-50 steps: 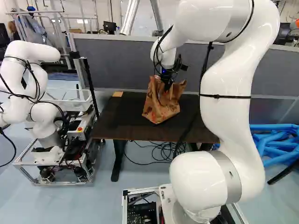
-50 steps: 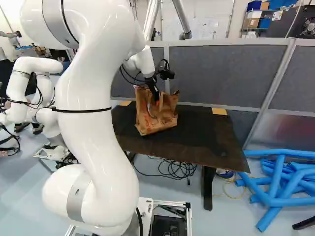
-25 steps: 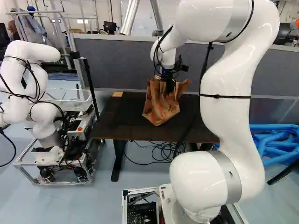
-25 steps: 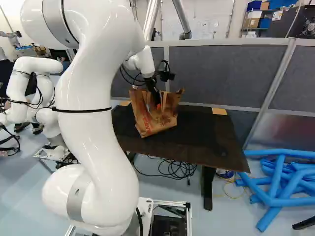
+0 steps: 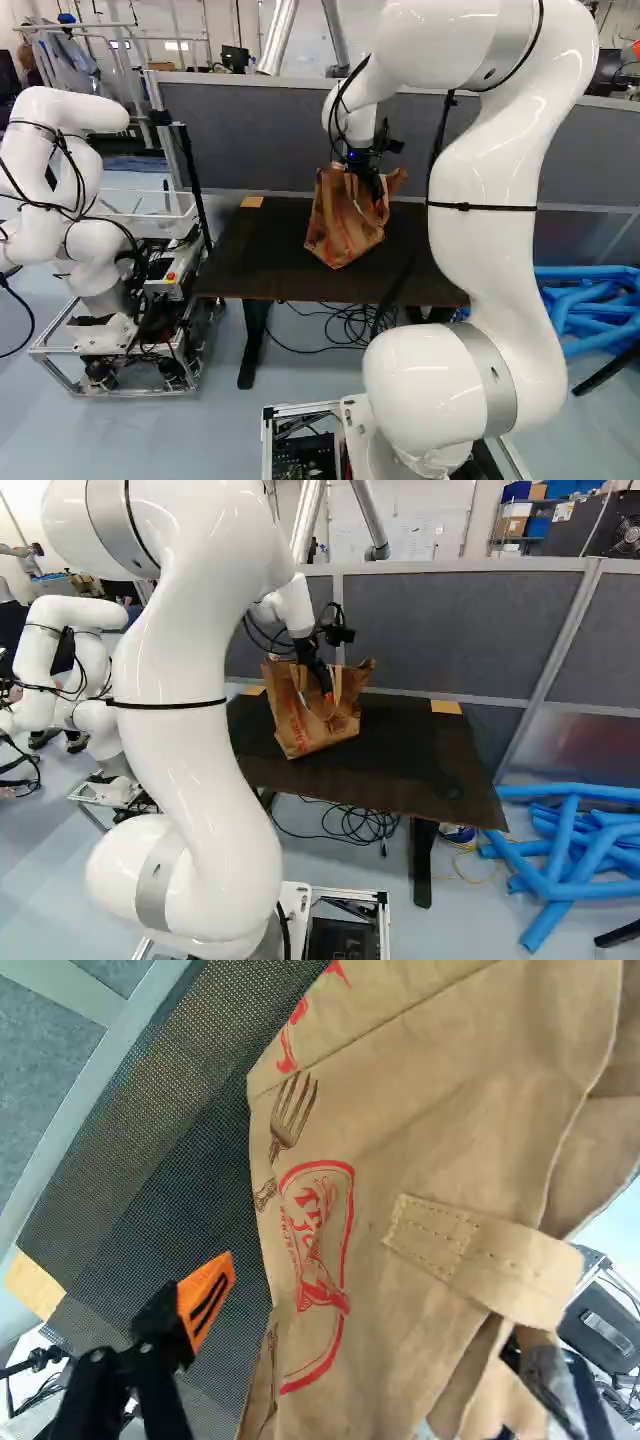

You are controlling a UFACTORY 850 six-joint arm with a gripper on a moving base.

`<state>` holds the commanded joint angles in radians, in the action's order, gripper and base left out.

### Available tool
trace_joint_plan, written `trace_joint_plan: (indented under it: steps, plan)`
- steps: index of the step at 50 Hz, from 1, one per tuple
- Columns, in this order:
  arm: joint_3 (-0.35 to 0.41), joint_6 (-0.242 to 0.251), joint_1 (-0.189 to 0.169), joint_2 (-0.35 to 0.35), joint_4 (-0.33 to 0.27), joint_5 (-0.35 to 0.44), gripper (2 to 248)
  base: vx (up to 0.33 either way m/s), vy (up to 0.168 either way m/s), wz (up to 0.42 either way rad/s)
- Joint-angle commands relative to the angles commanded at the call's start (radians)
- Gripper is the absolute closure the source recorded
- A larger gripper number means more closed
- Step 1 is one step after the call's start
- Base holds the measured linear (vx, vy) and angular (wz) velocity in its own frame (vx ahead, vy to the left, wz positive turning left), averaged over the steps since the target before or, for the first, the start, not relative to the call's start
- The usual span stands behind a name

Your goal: Pick up the bag on the ground and place it on the table

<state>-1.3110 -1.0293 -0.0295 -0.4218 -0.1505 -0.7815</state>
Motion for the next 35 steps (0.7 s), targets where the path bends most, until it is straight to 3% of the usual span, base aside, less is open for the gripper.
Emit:
trace_joint_plan:
  steps: [35]
  plan:
    - [0.000, 0.000, 0.000, 0.000, 0.000, 0.000, 3, 0.000, 0.000, 0.000]
